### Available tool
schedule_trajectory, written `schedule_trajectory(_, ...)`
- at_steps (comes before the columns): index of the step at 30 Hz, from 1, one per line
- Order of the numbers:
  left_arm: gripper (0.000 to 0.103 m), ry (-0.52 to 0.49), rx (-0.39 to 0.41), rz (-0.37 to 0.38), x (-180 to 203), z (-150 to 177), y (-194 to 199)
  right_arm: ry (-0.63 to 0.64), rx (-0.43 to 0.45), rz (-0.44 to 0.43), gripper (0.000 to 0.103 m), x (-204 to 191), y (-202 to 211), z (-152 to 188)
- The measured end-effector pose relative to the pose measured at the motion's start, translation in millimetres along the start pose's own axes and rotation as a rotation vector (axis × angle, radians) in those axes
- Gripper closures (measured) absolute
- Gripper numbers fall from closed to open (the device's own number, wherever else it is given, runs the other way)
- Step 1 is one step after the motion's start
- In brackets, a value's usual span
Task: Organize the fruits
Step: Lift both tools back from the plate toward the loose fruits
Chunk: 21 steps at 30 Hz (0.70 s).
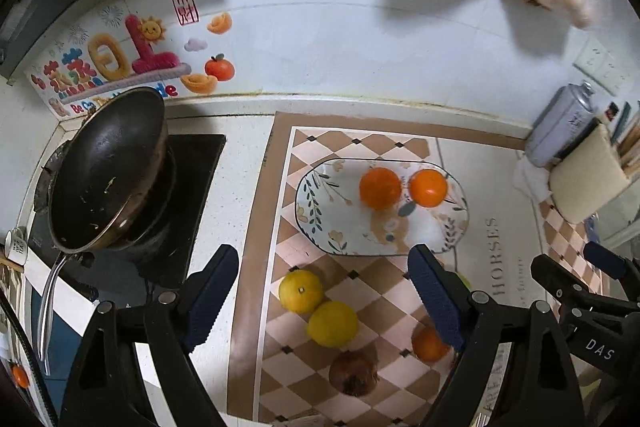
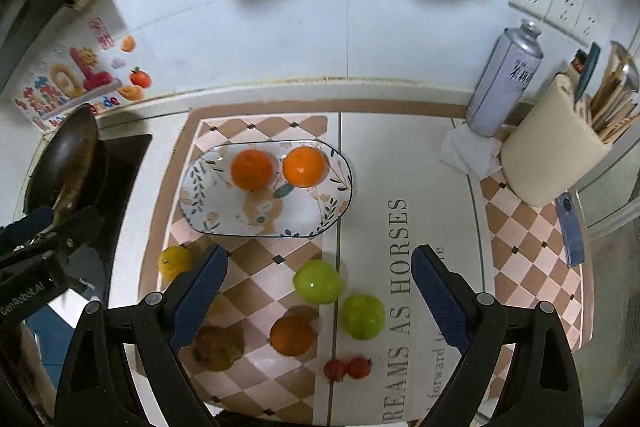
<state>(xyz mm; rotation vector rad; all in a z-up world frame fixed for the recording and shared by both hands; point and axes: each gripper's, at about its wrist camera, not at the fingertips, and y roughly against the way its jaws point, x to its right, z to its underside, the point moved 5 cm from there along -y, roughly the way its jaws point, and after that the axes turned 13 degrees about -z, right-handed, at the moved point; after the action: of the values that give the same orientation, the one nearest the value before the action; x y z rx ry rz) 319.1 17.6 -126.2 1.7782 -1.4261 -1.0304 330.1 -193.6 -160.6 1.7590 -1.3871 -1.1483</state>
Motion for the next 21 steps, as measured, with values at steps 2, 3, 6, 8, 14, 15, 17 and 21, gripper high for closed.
schedule_trajectory(2, 0.016, -0.001, 0.009, 0.012, -1, 4, 10, -0.001, 0.017, -0.011, 0.008, -6, 13, 6)
schedule_trajectory(3, 0.016, -0.004, 0.019, 0.012, -2, 7, 17, 0.0, 0.022, -0.016, 0.008, -8, 19, 8)
schedule_trajectory(6, 0.016, -0.001, 0.031, 0.017, -5, 13, 28, 0.002, 0.043, -0.024, 0.008, -12, 34, 17)
schedule_trajectory(8, 0.016, 0.0, 0.032, 0.022, -6, 18, 34, 0.0, 0.051, -0.031, 0.008, -15, 42, 23)
schedule_trajectory(14, 0.016, 0.011, 0.022, 0.043, -8, 28, 41, -0.015, 0.053, -0.064, 0.008, -19, 48, 35)
schedule_trajectory(15, 0.016, 0.013, 0.014, 0.049, -8, 30, 39, -0.017, 0.05, -0.074, 0.008, -18, 46, 35)
schedule_trajectory(17, 0.016, 0.019, -0.006, 0.063, -8, 32, 34, -0.042, 0.036, -0.098, 0.008, -15, 39, 38)
schedule_trajectory(21, 0.0, 0.052, -0.067, 0.059, -13, 37, 6, -0.119, -0.024, -0.137, 0.008, 7, 11, 45)
